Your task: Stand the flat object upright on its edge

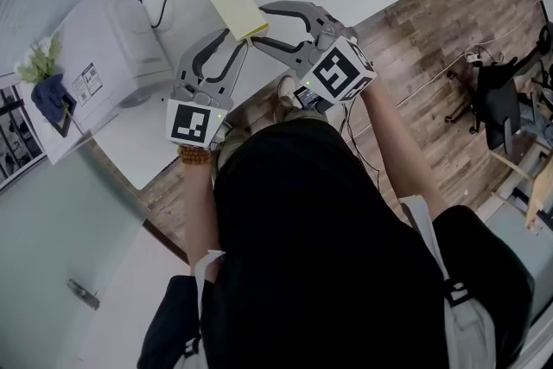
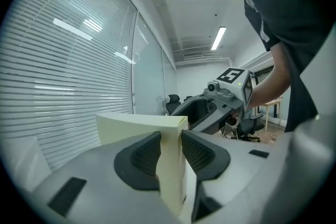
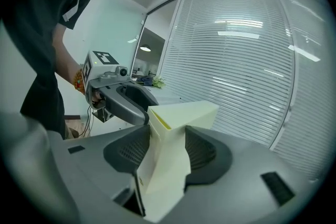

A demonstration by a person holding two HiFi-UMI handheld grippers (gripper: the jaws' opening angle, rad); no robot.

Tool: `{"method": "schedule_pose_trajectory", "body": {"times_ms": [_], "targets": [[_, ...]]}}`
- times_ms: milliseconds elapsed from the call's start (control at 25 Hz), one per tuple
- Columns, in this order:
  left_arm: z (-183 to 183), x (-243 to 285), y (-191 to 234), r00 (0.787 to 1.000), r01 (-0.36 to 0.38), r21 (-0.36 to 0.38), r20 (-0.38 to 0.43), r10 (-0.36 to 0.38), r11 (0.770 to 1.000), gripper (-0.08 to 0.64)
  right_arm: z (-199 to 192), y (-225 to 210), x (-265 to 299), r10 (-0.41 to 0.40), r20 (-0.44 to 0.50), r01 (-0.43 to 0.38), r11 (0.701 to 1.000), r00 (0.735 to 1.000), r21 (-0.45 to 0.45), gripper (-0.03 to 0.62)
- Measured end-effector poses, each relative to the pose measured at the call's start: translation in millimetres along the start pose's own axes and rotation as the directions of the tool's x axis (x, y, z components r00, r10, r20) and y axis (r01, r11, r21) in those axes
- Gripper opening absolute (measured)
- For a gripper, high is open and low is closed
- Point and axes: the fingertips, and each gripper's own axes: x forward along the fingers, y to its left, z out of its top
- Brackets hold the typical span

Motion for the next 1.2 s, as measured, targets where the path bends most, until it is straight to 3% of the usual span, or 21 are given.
{"method": "schedule_pose_trajectory", "body": {"times_ms": [400, 560, 680, 840, 1000, 1080, 1200], "targets": [[1.5, 6.1, 16.3, 0.992, -0.112, -0.085, 0.052, 0.116, 0.99, 0.13, 2.7, -10.9, 10.4, -0.018, 0.016, 0.018, 0.999, 1.0, -0.028, 0.204], [15.6, -9.5, 21.0, 0.975, -0.149, -0.145, 0.142, 0.17, 0.978, 0.13, 7.6, -18.7, -9.3, -0.103, 0.074, 0.105, 0.994, 0.992, -0.02, 0.204], [17.1, -26.3, 24.1, 0.967, -0.171, -0.137, 0.165, 0.192, 0.976, 0.124, 13.8, -25.8, -27.2, -0.19, 0.091, 0.187, 0.981, 0.977, 0.041, 0.204], [18.2, -54.3, 26.6, 0.962, -0.174, -0.126, 0.192, 0.196, 0.977, 0.115, 36.7, -25.6, -48.1, -0.359, 0.132, 0.339, 0.928, 0.924, 0.157, 0.189], [21.8, -87.5, 37.5, 0.953, -0.202, -0.11, 0.205, 0.221, 0.973, 0.115, 53.6, -1.0, -52.7, -0.514, 0.069, 0.509, 0.857, 0.855, 0.085, 0.094], [21.2, -105.6, 41.0, 0.951, -0.208, -0.099, 0.212, 0.225, 0.973, 0.115, 58.1, 15.0, -52.9, -0.578, 0.035, 0.571, 0.812, 0.815, 0.12, 0.066], [18.3, -130.0, 41.8, 0.956, -0.189, -0.073, 0.212, 0.201, 0.979, 0.115, 63.8, 39.1, -50.4, -0.626, -0.012, 0.619, 0.768, 0.78, 0.164, 0.061]]}}
